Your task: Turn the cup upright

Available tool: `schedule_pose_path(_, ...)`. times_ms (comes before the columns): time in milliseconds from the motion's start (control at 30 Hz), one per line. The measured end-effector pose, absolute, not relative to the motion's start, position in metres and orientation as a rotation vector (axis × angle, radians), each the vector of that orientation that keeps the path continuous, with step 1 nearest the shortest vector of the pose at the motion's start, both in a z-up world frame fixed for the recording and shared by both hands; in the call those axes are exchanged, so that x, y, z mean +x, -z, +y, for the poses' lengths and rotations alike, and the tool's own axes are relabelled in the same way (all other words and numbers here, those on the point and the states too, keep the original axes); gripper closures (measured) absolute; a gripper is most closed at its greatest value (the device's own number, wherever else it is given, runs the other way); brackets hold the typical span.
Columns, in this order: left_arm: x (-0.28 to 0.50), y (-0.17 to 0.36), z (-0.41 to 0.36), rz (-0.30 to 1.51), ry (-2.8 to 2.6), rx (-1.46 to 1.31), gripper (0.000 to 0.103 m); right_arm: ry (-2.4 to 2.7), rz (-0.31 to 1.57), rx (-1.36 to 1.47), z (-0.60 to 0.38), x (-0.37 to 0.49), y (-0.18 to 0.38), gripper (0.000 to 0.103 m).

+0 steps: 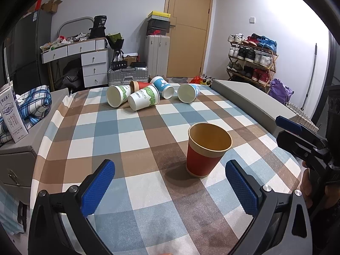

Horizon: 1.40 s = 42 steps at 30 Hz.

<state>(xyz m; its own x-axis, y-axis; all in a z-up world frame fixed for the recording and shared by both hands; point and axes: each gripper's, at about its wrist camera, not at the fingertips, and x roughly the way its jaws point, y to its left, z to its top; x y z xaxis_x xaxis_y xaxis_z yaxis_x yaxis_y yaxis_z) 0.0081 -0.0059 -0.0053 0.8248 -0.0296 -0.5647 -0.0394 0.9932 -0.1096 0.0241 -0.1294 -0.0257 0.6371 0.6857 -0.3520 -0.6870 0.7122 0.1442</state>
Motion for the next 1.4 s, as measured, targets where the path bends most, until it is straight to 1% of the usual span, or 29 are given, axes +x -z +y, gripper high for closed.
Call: schedule_pose_path(1400,0.0073,0.0031,-0.0052,0.596,-0.009,-0.119,0.002,-0.778,0.381,0.013,-0.132,0.0232,0.0222,0.0)
